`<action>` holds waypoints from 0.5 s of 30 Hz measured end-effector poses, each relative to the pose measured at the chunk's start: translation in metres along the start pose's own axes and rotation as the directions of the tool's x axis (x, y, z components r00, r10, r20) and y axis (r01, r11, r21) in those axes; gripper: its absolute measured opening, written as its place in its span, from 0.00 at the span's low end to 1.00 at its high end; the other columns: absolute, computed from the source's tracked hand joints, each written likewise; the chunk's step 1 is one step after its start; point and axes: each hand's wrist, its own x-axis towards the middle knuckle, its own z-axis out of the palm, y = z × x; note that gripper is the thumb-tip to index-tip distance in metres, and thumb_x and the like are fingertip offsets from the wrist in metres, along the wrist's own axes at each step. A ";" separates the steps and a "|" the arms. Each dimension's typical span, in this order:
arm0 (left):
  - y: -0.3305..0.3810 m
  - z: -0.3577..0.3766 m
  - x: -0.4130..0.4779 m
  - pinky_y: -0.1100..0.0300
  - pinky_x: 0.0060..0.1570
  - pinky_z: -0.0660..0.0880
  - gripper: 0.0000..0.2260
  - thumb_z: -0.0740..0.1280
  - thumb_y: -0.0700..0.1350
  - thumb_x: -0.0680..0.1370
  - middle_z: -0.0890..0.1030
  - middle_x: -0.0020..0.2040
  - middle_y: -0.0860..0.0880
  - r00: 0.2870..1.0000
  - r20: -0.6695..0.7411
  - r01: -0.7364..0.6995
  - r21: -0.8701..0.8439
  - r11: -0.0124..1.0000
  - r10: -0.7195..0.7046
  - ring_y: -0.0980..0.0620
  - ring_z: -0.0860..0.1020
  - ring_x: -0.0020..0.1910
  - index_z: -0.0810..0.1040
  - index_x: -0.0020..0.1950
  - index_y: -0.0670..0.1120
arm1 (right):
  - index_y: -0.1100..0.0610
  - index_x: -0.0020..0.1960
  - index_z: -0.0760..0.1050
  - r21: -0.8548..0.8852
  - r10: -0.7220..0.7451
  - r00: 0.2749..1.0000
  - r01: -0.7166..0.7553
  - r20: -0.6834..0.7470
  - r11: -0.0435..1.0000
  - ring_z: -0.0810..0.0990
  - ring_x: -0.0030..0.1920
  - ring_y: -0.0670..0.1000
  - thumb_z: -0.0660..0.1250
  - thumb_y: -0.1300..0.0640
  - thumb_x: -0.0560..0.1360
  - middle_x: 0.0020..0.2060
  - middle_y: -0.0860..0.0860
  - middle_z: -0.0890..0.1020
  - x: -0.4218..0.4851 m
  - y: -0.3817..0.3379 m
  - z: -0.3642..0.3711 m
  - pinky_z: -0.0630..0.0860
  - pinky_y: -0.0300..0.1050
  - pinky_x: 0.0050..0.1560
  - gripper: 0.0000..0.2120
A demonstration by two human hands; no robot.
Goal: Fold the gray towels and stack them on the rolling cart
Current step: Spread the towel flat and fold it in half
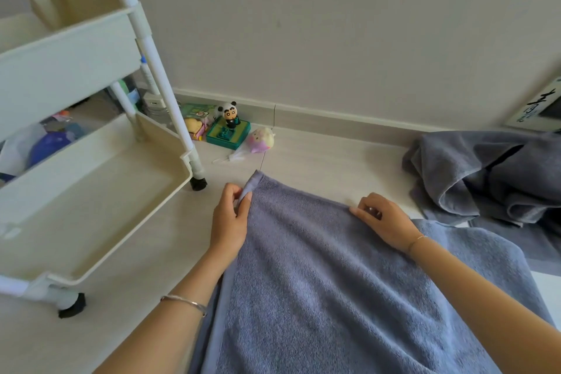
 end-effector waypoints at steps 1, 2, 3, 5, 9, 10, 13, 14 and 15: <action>0.000 -0.003 0.000 0.61 0.31 0.61 0.07 0.62 0.43 0.80 0.68 0.32 0.52 1.000 0.002 -0.031 0.006 1.000 0.031 0.56 0.65 0.29 0.67 0.43 0.43 | 0.49 0.35 0.71 0.004 -0.008 1.000 0.008 0.006 1.000 0.72 0.36 0.44 0.66 0.51 0.76 0.39 0.45 0.74 -0.004 -0.001 0.000 0.66 0.34 0.40 0.11; 0.003 -0.006 0.001 0.61 0.30 0.62 0.07 0.62 0.43 0.80 0.68 0.32 0.52 0.998 0.002 -0.056 0.009 0.998 0.055 0.56 0.66 0.29 0.67 0.44 0.43 | 0.47 0.35 0.70 -0.005 -0.016 1.000 0.017 0.019 1.000 0.71 0.35 0.43 0.66 0.51 0.76 0.39 0.44 0.73 -0.007 -0.003 0.000 0.66 0.33 0.39 0.11; 0.007 -0.008 0.002 0.62 0.30 0.62 0.07 0.61 0.42 0.80 0.68 0.32 0.52 0.997 0.001 -0.077 0.003 0.997 0.077 0.56 0.66 0.29 0.67 0.44 0.43 | 0.46 0.34 0.69 -0.033 -0.022 0.999 0.023 0.029 0.999 0.71 0.33 0.43 0.65 0.50 0.76 0.36 0.43 0.73 -0.009 -0.004 -0.001 0.66 0.36 0.38 0.12; 0.017 -0.013 0.005 0.65 0.29 0.61 0.07 0.61 0.41 0.80 0.66 0.31 0.51 0.993 -0.004 -0.117 -0.028 0.993 0.117 0.57 0.65 0.28 0.66 0.43 0.46 | 0.47 0.31 0.66 -0.046 -0.024 1.000 0.024 -0.003 0.999 0.68 0.30 0.45 0.64 0.47 0.77 0.28 0.45 0.71 -0.010 -0.011 -0.009 0.65 0.40 0.35 0.16; 0.029 -0.014 0.017 0.67 0.30 0.62 0.08 0.62 0.40 0.80 0.66 0.31 0.52 0.983 -0.030 -0.184 -0.067 0.981 0.183 0.58 0.65 0.29 0.66 0.42 0.46 | 0.53 0.34 0.69 -0.012 -0.019 0.925 0.015 -0.379 1.000 0.68 0.29 0.51 0.64 0.44 0.75 0.26 0.51 0.71 0.000 -0.030 -0.038 0.67 0.47 0.34 0.17; 0.027 -0.010 0.024 0.67 0.31 0.64 0.06 0.63 0.41 0.80 0.69 0.33 0.52 0.986 -0.024 -0.164 -0.047 0.985 0.163 0.58 0.67 0.30 0.67 0.43 0.45 | 0.54 0.34 0.69 -0.060 -0.007 0.905 -0.021 -0.425 0.998 0.69 0.29 0.54 0.64 0.46 0.76 0.26 0.51 0.71 0.006 -0.033 -0.038 0.67 0.49 0.33 0.16; 0.006 0.004 0.047 0.56 0.38 0.70 0.05 0.65 0.45 0.79 0.78 0.39 0.49 1.000 0.022 -0.005 0.129 0.992 0.002 0.51 0.76 0.38 0.72 0.46 0.45 | 0.56 0.37 0.71 -0.292 -0.032 0.929 -0.083 -0.368 0.953 0.74 0.36 0.59 0.60 0.46 0.78 0.32 0.53 0.75 0.029 -0.027 -0.018 0.66 0.48 0.36 0.16; -0.001 0.007 0.053 0.55 0.40 0.71 0.04 0.65 0.45 0.78 0.80 0.42 0.48 0.997 0.037 0.054 0.210 0.976 -0.063 0.48 0.78 0.42 0.74 0.47 0.45 | 0.57 0.40 0.73 -0.367 -0.015 0.952 -0.103 -0.305 0.924 0.75 0.42 0.60 0.59 0.47 0.78 0.38 0.54 0.77 0.036 -0.022 -0.007 0.65 0.49 0.41 0.16; -0.007 0.009 0.057 0.55 0.41 0.72 0.05 0.66 0.45 0.78 0.81 0.45 0.47 0.993 0.042 0.092 0.267 0.959 -0.107 0.46 0.79 0.45 0.76 0.49 0.44 | 0.58 0.45 0.76 -0.405 0.049 0.964 -0.156 -0.262 0.901 0.75 0.50 0.60 0.59 0.49 0.78 0.45 0.56 0.78 0.040 -0.019 0.002 0.65 0.50 0.47 0.13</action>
